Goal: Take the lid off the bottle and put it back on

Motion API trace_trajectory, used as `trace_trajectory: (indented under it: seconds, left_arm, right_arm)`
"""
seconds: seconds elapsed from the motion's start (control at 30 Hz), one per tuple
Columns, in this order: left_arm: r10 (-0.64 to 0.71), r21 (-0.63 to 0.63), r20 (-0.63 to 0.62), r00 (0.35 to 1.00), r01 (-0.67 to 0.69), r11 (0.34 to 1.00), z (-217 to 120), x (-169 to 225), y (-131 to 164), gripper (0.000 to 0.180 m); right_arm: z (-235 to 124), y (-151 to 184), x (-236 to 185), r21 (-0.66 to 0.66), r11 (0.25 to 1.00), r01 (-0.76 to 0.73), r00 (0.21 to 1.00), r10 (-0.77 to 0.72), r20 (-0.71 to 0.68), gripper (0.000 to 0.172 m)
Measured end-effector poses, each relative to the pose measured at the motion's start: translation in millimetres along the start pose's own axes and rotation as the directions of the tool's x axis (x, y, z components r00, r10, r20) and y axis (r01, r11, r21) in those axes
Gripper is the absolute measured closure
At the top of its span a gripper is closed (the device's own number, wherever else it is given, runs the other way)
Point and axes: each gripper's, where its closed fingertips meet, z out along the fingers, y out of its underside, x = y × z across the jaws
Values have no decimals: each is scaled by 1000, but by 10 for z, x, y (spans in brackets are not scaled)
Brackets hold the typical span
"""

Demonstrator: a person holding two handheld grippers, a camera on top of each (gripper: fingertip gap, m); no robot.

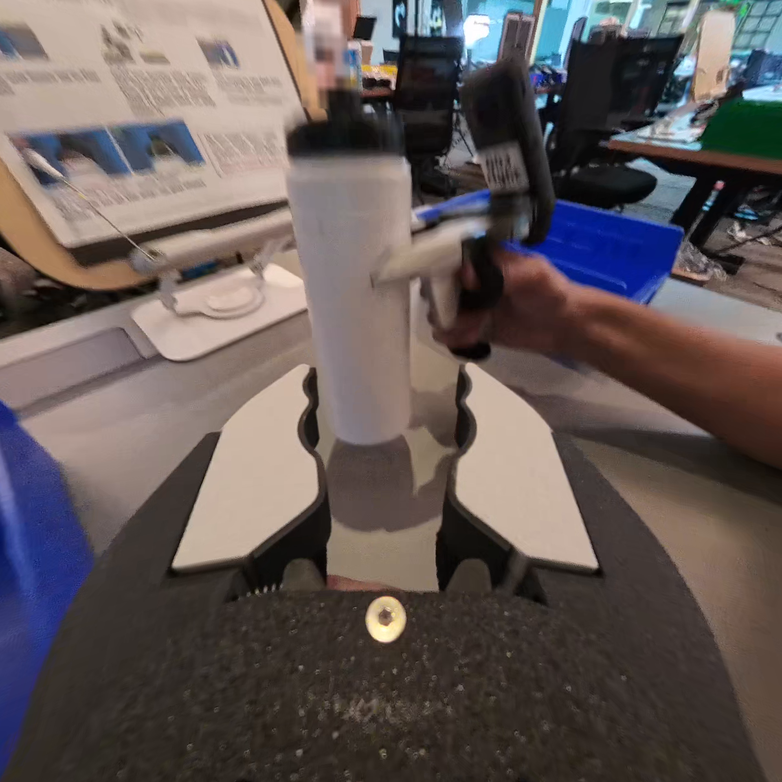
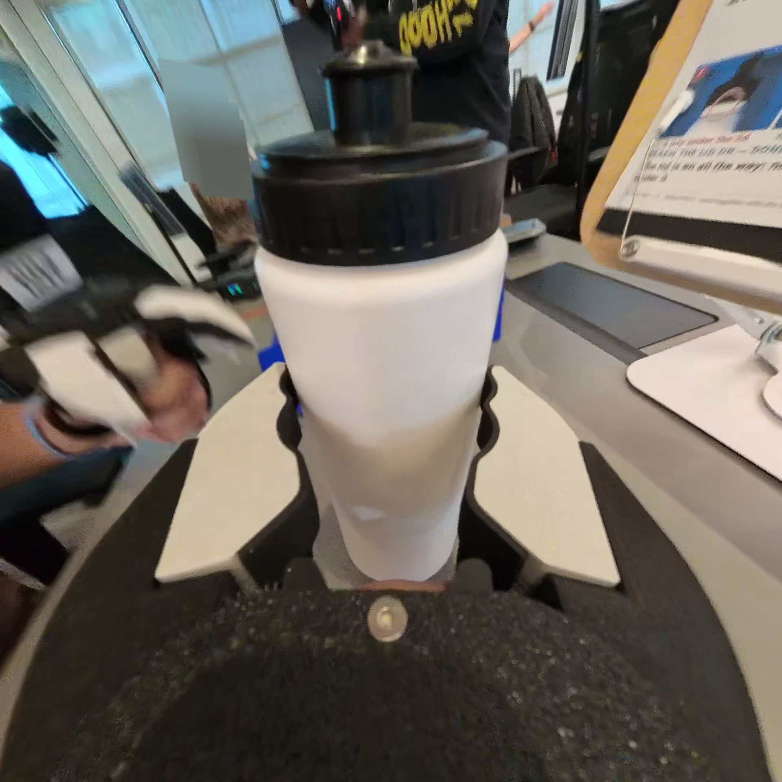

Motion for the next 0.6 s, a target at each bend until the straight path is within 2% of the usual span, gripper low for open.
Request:
trace_trajectory:
  seconds: [0.1, 0.2, 0.27, 0.47, 0.6]
  left_arm:
    - [35, -68, 8, 999, -34, 997, 126, 79, 345, 110]
    - [-31, -135, 38, 999, 36, 990, 225, -22, 562, 109]
    - [-97, -131, 20, 995, 99, 986, 276, -73, 599, 102]
    - [-52, -31, 2, 999, 52, 998, 277, -111, 518, 99]
    - [-36, -77, -36, 999, 33, 997, 267, 57, 639, 100]
  right_arm:
    - [-174, -316, -28, 51, 996, -68, 998, 67, 19, 89]
    - [-313, -604, -122, 72, 991, -111, 993, 109, 38, 89]
    - [-416, -702, -181, 53, 990, -133, 991, 132, 29, 89]
    - [-778, -971, -337, 92, 975, -201, 979, 198, 46, 88]
    - [-998, -1105, -440, 137, 955, -263, 964, 253, 85, 88]
